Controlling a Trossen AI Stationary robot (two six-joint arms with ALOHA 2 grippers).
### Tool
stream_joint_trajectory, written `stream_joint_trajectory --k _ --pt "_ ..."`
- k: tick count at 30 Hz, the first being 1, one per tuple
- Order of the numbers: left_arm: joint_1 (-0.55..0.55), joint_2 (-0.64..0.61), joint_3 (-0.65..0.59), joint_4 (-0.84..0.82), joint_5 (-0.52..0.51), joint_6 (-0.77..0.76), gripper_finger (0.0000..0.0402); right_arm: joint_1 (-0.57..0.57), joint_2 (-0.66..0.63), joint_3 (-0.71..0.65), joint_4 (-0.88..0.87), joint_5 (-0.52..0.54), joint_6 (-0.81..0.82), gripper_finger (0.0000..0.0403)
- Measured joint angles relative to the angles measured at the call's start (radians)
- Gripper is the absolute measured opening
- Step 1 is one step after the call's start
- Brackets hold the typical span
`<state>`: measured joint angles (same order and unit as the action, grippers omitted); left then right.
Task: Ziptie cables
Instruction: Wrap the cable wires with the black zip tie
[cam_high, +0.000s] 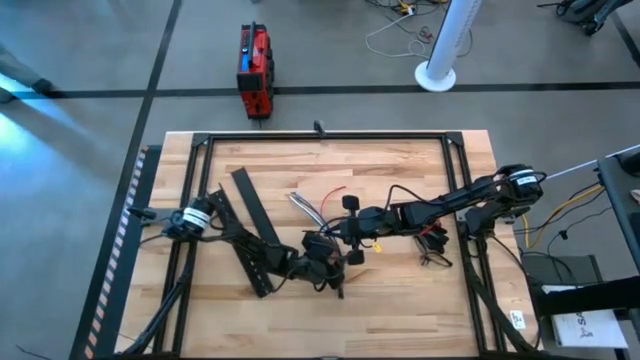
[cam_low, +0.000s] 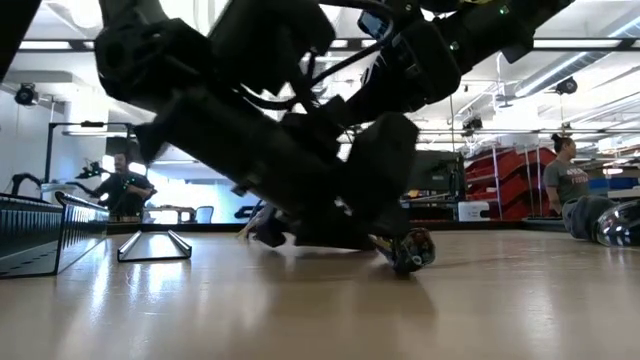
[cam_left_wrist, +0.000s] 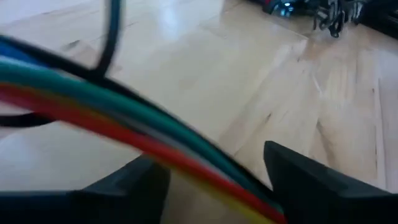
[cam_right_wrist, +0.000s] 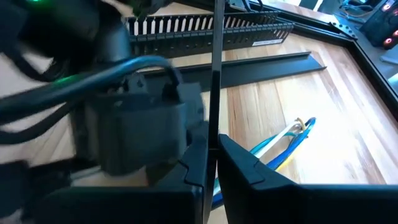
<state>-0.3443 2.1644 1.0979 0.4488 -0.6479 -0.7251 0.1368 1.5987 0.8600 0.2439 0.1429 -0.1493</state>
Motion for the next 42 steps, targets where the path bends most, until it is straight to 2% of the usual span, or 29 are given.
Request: stream_joint_trajectory --k 5,9,11,16,22,30,34,42 --pt "-0.012 0.016 0.051 -0.040 0.042 0.066 0.0131 0.000 0.000 0.000 -0.021 0.016 -0.001 0.0009" --pt "-0.028 -0.041 0.055 -0.161 0.153 0.105 0.0042 0.000 0.000 0.000 -0.067 0.068 -0.002 0.0009" --pt "-0.039 -0.078 0.054 -0.234 0.197 0.108 0.0012 0.000 0.000 0.000 -0.082 0.094 -0.002 0.0009" --pt "-0.076 -0.159 0.052 -0.413 0.250 0.111 0.0019 0.000 -0.002 0.000 -0.089 0.098 -0.001 0.0009" --pt "-0.101 -0.224 0.051 -0.539 0.246 0.081 0.0004 0.000 -0.002 0.000 -0.089 0.097 0.030 0.0009" --pt "-0.100 -0.234 0.051 -0.618 0.438 0.049 0.0008 0.000 -0.002 0.000 -0.110 0.094 0.092 0.0009" --pt "-0.104 -0.234 0.051 -0.675 0.453 0.013 0.0008 0.000 0.003 0.000 -0.116 0.094 0.122 0.0009" --pt "-0.114 -0.235 0.051 -0.681 0.502 0.008 0.0009 -0.003 0.026 0.000 -0.105 0.111 0.106 0.0009"
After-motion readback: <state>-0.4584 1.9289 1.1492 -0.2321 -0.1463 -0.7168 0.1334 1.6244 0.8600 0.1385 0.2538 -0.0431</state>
